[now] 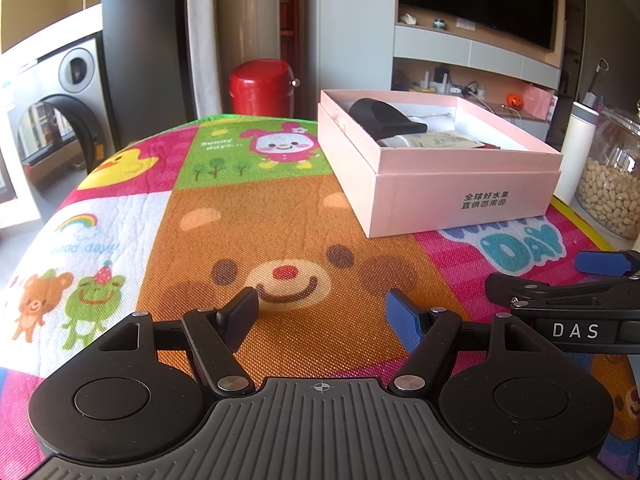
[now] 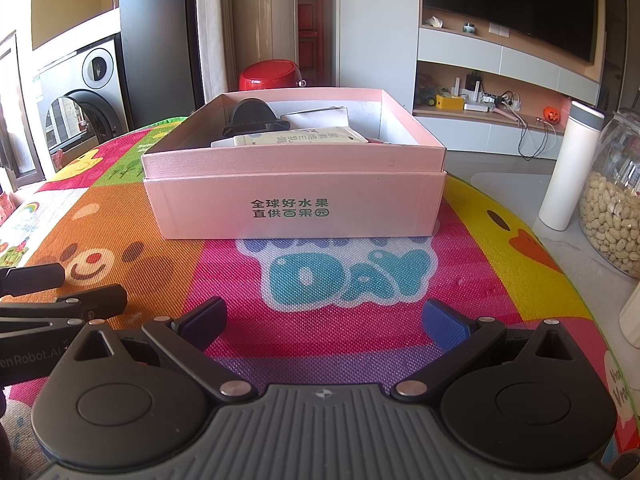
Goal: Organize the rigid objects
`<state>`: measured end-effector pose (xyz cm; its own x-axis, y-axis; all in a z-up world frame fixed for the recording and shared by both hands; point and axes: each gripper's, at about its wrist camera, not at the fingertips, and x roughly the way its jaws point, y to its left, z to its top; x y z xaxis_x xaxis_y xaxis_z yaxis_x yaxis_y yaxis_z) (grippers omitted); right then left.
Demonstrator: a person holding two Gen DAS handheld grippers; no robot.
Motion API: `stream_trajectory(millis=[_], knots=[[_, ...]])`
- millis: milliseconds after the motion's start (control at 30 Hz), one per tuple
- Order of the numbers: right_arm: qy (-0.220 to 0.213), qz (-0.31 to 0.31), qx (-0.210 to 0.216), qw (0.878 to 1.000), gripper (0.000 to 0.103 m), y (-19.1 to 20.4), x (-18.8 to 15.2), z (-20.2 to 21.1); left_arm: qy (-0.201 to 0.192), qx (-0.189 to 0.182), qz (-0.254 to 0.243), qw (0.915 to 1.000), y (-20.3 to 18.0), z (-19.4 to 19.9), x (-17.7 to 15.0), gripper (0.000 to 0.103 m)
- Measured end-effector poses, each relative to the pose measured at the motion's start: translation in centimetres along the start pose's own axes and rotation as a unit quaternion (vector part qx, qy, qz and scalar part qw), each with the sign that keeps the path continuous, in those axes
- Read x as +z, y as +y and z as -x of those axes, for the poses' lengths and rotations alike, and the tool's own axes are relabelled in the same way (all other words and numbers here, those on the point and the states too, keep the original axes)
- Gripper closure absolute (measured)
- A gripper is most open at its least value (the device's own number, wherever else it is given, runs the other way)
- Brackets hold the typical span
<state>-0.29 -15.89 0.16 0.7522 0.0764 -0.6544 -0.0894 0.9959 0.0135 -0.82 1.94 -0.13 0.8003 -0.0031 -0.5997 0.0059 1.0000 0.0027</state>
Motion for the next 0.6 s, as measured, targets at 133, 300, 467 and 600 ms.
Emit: stream_trajectory(millis=[133, 300, 467, 600], knots=[[0.000, 0.000, 0.000, 1.000, 0.000, 0.01, 0.00, -0.01, 0.000, 0.000, 0.000, 1.0000, 0.01, 0.00, 0.00, 0.027], [0.000, 0.000, 0.000, 1.000, 0.000, 0.00, 0.01, -0.01, 0.000, 0.001, -0.001, 1.0000, 0.01, 0.01, 0.00, 0.027], [0.000, 0.000, 0.000, 1.000, 0.000, -0.02, -0.01, 0.01, 0.000, 0.001, -0.001, 1.0000, 0.01, 0.02, -0.02, 0.027], [0.000, 0.000, 0.000, 1.000, 0.000, -0.04, -0.01, 0.02, 0.000, 0.002, -0.002, 1.0000, -0.06, 0.01, 0.01, 0.027]])
